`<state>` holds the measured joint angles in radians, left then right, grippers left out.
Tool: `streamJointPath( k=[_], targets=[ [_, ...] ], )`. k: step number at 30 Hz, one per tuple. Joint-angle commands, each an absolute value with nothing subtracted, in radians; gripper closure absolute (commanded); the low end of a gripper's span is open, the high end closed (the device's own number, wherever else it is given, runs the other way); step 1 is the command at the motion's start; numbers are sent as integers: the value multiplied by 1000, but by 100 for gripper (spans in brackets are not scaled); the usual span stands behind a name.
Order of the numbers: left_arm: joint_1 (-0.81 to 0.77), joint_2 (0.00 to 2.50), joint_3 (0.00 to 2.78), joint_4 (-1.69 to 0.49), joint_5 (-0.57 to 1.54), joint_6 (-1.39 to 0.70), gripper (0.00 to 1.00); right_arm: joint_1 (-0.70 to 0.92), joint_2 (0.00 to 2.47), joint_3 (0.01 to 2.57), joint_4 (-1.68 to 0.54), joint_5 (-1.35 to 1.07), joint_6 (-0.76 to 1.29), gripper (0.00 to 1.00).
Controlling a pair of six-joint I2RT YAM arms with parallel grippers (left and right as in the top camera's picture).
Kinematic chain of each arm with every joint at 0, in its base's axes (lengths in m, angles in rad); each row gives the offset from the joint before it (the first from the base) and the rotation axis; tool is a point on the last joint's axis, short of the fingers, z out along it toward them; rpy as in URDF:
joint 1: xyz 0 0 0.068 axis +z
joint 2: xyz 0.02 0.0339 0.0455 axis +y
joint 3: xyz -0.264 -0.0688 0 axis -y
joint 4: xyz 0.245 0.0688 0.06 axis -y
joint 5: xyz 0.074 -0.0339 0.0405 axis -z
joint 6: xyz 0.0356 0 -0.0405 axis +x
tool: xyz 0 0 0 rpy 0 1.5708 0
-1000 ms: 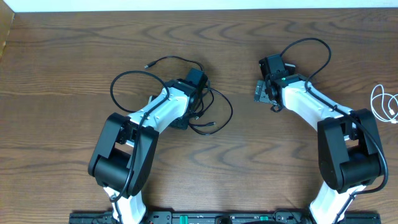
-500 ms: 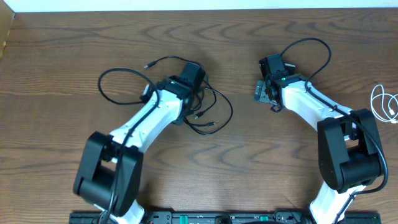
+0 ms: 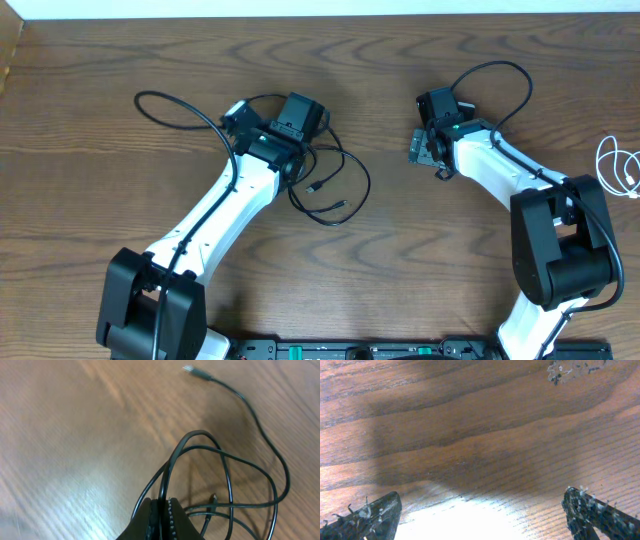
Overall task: Untangle cables
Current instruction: 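Lift the grasped black cable up and left with the left gripper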
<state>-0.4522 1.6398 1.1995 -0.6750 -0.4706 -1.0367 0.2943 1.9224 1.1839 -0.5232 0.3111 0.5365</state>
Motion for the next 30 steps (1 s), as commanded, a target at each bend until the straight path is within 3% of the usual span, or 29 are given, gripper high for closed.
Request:
streamJointPath(
  k=[1,8,16,25,30],
  targets=[
    [-448,1625,1195,-648,-521,-799,92,302,1931,1196,-524,330,526,1],
    [-429,1620,1195,-557,-318,-599,92,307,1930,1196,-524,330,526,1],
    [-319,1620,1195,-553,-175,-556,92,308,1930,1196,-524,330,526,1],
    [-171,1631,1195,-487,404,-232,92,308,1931,1196,-524,330,526,1],
    [-118,1652,1195,-484,601,-118,92,309,1931,1196,-524,330,526,1]
  ],
)
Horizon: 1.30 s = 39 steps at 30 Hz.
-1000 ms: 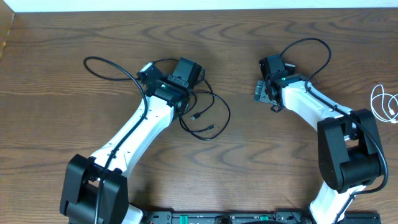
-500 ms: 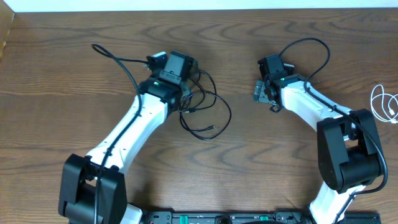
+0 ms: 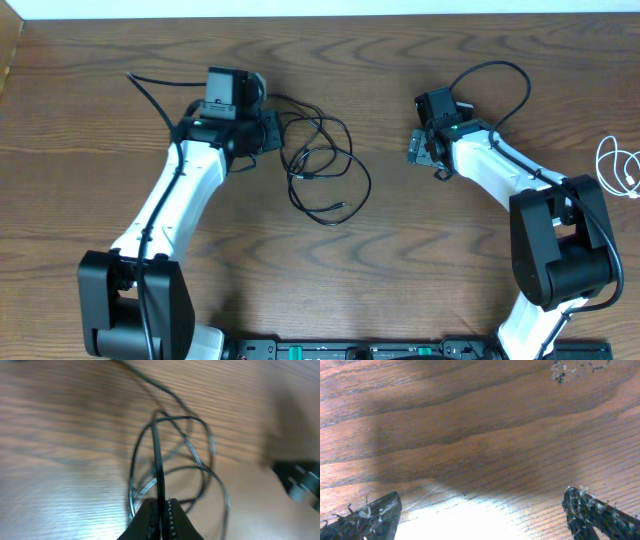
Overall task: Untangle cables
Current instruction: 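Lift the grasped black cable up and left with the left gripper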
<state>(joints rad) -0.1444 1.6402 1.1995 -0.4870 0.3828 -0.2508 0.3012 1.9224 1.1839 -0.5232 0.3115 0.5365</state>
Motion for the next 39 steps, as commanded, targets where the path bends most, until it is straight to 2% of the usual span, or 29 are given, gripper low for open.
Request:
streamJointPath(
  k=[1,8,15,19,29,39],
  targets=[
    [-110,1652,1195,-484,619,-111,92,310,1930,1196,-524,330,526,1],
    [-66,1654,1195,-498,883,77,92,310,1931,1196,-524,330,526,1],
    [-67,1654,1182,-494,890,98,92,311,1930,1196,-524,330,526,1],
    [-67,1658,1181,-499,1010,173,92,311,1931,1196,-524,330,526,1],
    [-68,1739,1182,-468,1004,172,92,311,1930,1196,-524,330,526,1],
    [-68,1835,1182,-408,975,81,90,311,1931,1196,-524,330,526,1]
  ],
)
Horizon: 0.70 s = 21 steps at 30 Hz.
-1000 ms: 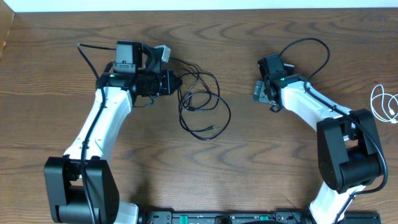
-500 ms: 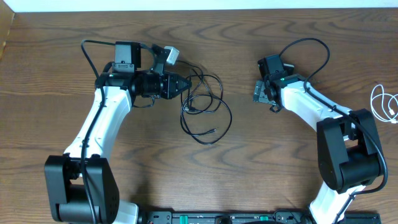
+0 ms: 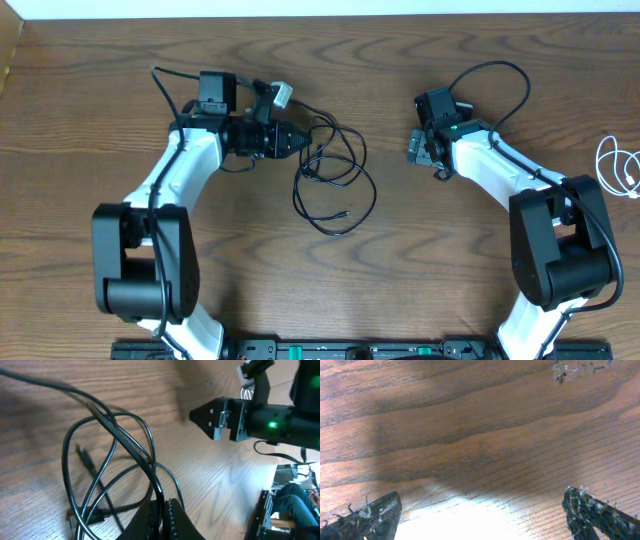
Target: Untangle cables
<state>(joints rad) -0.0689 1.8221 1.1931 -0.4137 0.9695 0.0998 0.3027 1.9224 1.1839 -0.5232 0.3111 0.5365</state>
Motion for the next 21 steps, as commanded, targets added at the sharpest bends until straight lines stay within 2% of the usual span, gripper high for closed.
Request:
streamJointPath(
  k=[1,13,14,18,21],
  targets=[
    [-68,1836,1182,-408,975,81,90,312,1931,1196,-524,330,526,1],
    [-68,1837,1182,-405,973,81,83,312,1930,1196,-524,330,526,1],
    [-68,1837,1182,-405,957,78,83,312,1931,1196,-524,330,526,1],
    [-70,1837,1182,-397,834,-23,73,312,1931,1196,-524,330,526,1],
    [-69,1837,1182,-393,715,-143,70,312,1930,1196,-524,330,526,1]
  ],
)
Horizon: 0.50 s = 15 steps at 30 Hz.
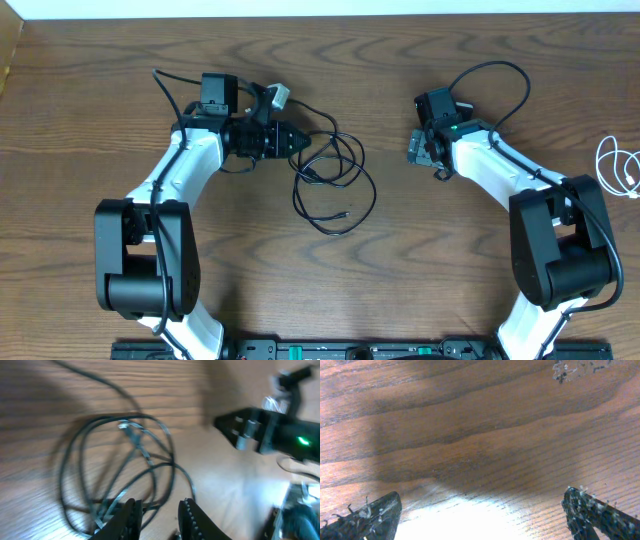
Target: Untangle cables
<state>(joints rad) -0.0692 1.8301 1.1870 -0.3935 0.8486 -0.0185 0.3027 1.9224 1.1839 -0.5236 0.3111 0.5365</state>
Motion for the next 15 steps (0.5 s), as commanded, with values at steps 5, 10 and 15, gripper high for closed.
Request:
streamJointPath(
  k=[5,10,15],
  targets=[
    [-70,1837,1182,-432,474,-316,61,312,1931,1196,-524,330,526,1],
    [-73,1871,1182,-451,452,-389,57,312,1930,1196,-524,330,526,1],
    [-79,1929,1182,-437,521,-441,55,312,1931,1196,-524,330,526,1]
  ],
)
